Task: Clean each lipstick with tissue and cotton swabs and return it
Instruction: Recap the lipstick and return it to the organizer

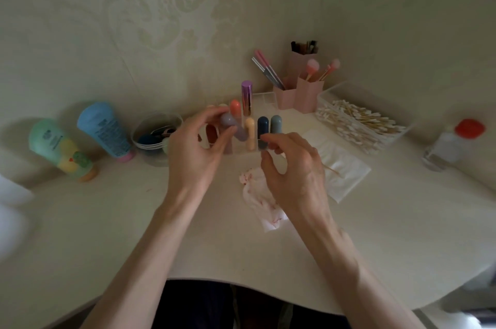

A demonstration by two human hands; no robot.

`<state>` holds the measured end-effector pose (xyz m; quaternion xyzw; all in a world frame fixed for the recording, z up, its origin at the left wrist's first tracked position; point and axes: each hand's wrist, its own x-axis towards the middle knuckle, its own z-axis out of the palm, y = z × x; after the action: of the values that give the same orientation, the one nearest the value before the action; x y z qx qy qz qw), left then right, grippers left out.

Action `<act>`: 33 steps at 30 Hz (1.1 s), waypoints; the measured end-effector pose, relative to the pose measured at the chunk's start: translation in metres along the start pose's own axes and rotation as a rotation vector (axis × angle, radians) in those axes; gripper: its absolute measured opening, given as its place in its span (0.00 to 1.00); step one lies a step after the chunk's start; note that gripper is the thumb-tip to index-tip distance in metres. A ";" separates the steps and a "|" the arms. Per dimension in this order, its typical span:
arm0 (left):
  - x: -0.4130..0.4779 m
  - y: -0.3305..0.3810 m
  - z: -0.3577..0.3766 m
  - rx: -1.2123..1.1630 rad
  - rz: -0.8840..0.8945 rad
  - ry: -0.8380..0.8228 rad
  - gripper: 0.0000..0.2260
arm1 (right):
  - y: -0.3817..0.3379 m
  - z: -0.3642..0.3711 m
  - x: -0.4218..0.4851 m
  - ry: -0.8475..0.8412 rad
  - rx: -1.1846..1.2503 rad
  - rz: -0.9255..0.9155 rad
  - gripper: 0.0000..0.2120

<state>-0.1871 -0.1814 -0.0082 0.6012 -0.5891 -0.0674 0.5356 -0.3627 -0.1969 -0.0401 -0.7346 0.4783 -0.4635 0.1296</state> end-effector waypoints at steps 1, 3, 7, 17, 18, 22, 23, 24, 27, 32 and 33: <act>0.003 -0.001 0.002 0.047 0.033 -0.013 0.15 | 0.000 0.000 0.000 0.008 -0.002 0.000 0.15; 0.007 -0.004 0.004 0.114 0.077 -0.032 0.15 | -0.002 0.000 0.000 0.009 -0.014 0.011 0.14; 0.013 -0.007 0.006 0.153 0.110 -0.036 0.14 | -0.003 0.001 -0.001 0.004 -0.026 0.020 0.14; 0.019 -0.026 0.009 0.354 0.125 -0.195 0.20 | -0.004 -0.001 -0.002 -0.005 -0.025 0.061 0.15; 0.019 -0.029 0.010 0.367 0.124 -0.204 0.20 | -0.004 -0.001 -0.002 -0.007 -0.028 0.062 0.15; 0.020 -0.030 0.007 0.450 0.134 -0.238 0.21 | -0.005 -0.001 -0.002 -0.021 -0.027 0.067 0.15; 0.019 -0.029 0.006 0.471 0.139 -0.243 0.21 | -0.004 -0.001 -0.002 -0.023 -0.027 0.070 0.15; 0.019 -0.030 0.004 0.475 0.144 -0.244 0.22 | -0.004 -0.001 -0.001 -0.026 -0.030 0.074 0.15; 0.021 -0.025 -0.001 0.397 0.141 -0.214 0.23 | -0.005 -0.001 -0.002 -0.031 -0.033 0.077 0.14; 0.007 -0.001 -0.010 0.000 -0.039 0.062 0.13 | -0.005 0.000 -0.002 -0.064 0.060 0.066 0.14; 0.000 0.004 -0.012 -0.093 -0.066 0.074 0.12 | -0.007 -0.001 -0.002 -0.076 0.112 0.056 0.15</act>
<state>-0.1808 -0.1733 -0.0003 0.5967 -0.5452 -0.0901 0.5818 -0.3598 -0.1917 -0.0364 -0.7297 0.4667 -0.4573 0.2016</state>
